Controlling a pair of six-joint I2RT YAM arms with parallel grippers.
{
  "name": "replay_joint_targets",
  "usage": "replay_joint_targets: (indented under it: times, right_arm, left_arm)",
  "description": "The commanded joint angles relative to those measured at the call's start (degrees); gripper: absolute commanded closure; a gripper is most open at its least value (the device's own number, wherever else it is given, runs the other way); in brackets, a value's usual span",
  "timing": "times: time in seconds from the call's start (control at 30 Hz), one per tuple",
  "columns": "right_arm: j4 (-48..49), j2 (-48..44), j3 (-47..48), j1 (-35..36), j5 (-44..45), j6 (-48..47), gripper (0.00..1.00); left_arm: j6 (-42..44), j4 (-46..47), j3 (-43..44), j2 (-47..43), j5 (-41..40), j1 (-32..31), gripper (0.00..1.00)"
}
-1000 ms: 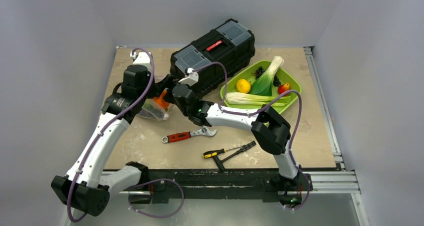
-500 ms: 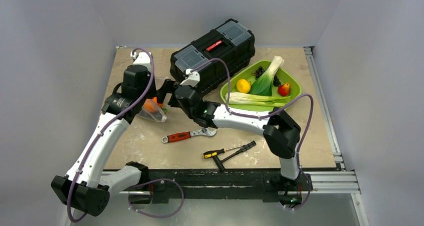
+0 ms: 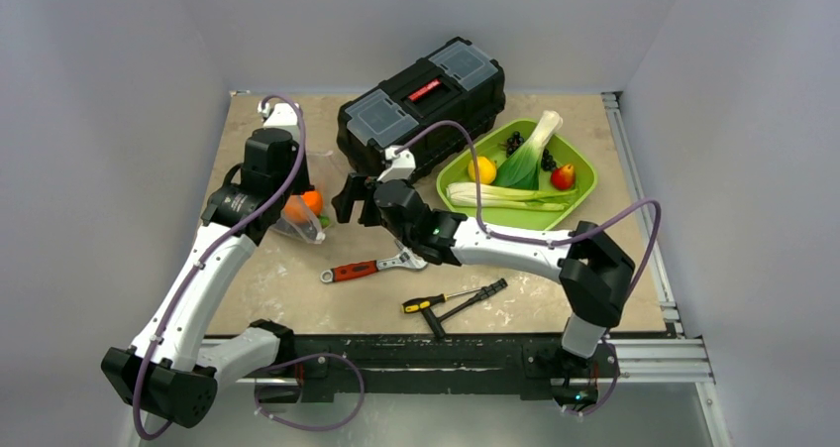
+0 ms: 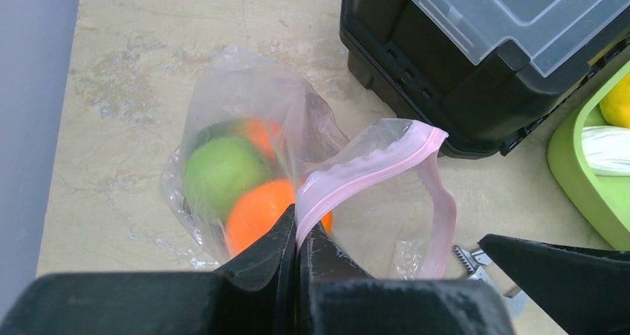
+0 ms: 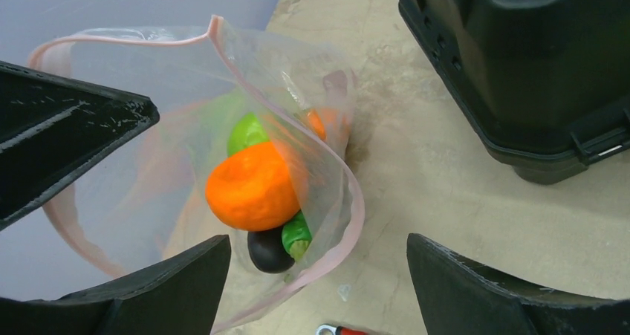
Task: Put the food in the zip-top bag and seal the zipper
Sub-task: Adjust the zipper food storage bag at the center of the board.
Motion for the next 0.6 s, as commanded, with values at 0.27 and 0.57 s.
replay_joint_targets:
  times: [0.27,0.57]
  right_arm:
    - [1.19,10.37,10.02,-0.46,-8.78,6.24,0.42]
    - [4.88,6.48,11.21,0.78,-12.14,2.16,1.00]
  left_arm:
    - [-0.37,1.75,2.30,-0.98,-2.91,-0.21,1.00]
    - [-1.55,1.13,0.79,-6.31,-19.18,-0.17,1.00]
